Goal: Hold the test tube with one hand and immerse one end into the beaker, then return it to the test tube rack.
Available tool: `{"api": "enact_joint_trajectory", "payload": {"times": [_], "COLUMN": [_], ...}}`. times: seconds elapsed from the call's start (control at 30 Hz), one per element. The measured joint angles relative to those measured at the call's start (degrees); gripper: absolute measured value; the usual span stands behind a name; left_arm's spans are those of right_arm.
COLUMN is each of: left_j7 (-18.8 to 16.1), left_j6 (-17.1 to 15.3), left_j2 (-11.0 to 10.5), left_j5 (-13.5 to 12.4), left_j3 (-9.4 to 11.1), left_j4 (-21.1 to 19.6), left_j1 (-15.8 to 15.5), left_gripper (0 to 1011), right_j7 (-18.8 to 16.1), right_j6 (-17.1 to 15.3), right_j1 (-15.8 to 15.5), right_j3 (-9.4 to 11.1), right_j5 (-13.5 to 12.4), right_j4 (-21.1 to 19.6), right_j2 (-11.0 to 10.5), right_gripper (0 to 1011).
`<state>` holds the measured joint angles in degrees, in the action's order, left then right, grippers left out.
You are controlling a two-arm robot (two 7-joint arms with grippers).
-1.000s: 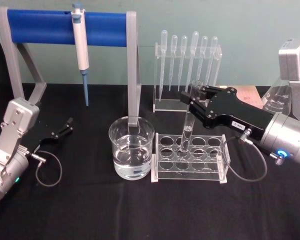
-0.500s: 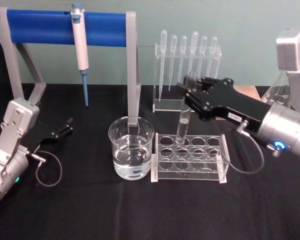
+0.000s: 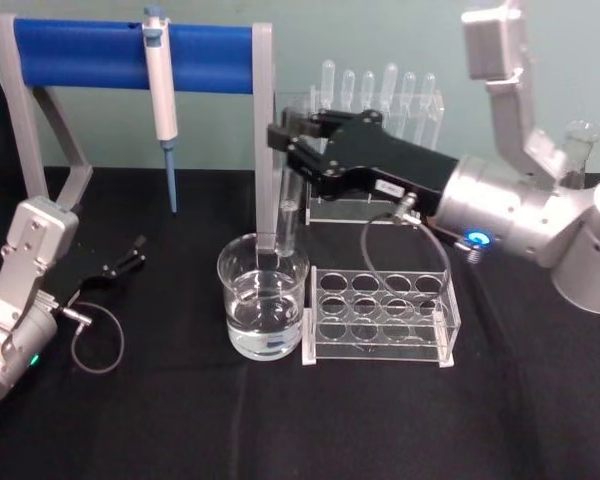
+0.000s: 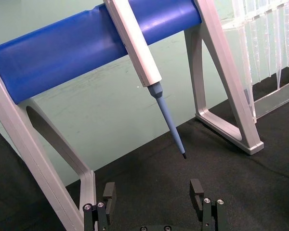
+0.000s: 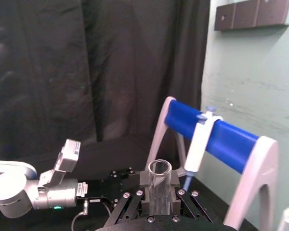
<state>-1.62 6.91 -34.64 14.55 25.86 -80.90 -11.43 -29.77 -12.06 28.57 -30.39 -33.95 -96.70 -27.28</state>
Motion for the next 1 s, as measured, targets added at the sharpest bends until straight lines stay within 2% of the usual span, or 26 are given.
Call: {"api": "enact_joint_trajectory", "payload": {"times": [0.17, 0.4, 0.5, 0.7, 1.0], "left_j7": [0.00, 0.00, 0.00, 0.00, 0.00], "left_j6": [0.00, 0.00, 0.00, 0.00, 0.00], "left_j2": [0.00, 0.00, 0.00, 0.00, 0.00], "left_j5": [0.00, 0.00, 0.00, 0.00, 0.00], "left_j3": [0.00, 0.00, 0.00, 0.00, 0.00], "left_j4": [0.00, 0.00, 0.00, 0.00, 0.00], "left_j1": [0.00, 0.00, 0.00, 0.00, 0.00], "left_gripper": [1000, 1000, 1000, 1000, 1000], "right_j7": [-0.64, -1.31, -1.70, -2.70, -2.98], "right_j6": [1.35, 3.51, 5.38, 8.02, 10.04], "right_j1": [1.78, 1.91, 1.49, 0.66, -0.72], "right_j3": [-2.99, -4.97, -5.89, -6.47, -6.41], "right_j5": [0.33, 1.69, 3.22, 4.93, 6.98], "right_j4": [4.24, 7.39, 9.14, 11.81, 14.70], "right_j2": [2.44, 3.62, 4.04, 4.67, 5.48], "right_gripper": [224, 224, 225, 224, 224]}}
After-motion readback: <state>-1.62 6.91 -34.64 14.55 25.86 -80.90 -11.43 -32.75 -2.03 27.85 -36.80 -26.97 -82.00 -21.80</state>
